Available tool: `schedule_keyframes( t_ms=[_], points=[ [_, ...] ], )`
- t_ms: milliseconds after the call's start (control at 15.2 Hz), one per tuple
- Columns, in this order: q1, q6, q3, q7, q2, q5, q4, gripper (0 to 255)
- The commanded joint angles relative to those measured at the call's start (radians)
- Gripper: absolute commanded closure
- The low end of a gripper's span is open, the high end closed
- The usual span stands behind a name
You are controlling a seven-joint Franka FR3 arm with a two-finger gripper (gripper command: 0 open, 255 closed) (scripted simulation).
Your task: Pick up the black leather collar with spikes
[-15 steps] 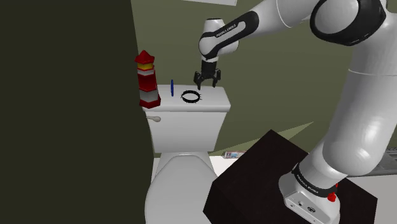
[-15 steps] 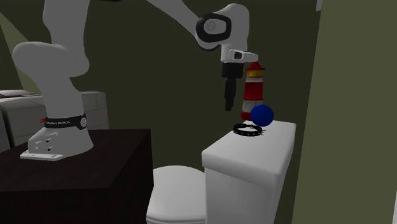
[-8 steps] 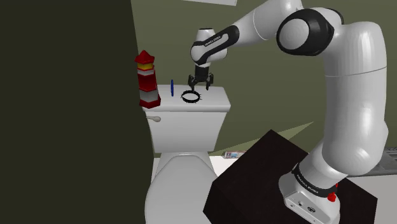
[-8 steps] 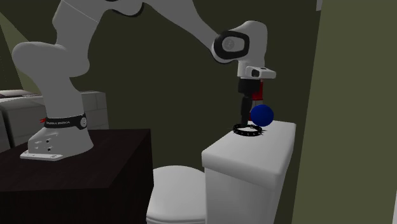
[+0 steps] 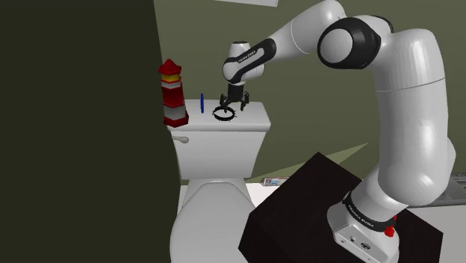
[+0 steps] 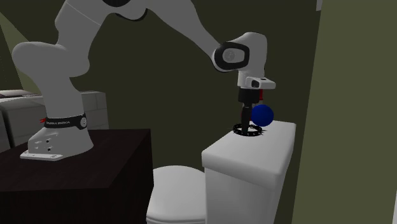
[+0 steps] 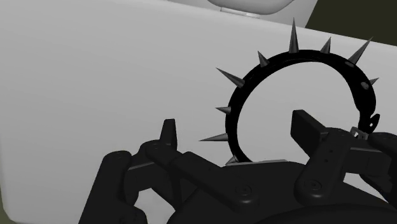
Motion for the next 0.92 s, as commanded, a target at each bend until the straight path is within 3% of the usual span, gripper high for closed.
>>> schedule_keyframes(
  t_ms=[0, 858],
  points=[
    [0.0, 0.002, 0.0, 0.0, 0.002, 0.0, 0.001, 255],
    [0.001, -0.035, -0.001, 0.001, -0.03, -0.001, 0.006, 255]
  ],
)
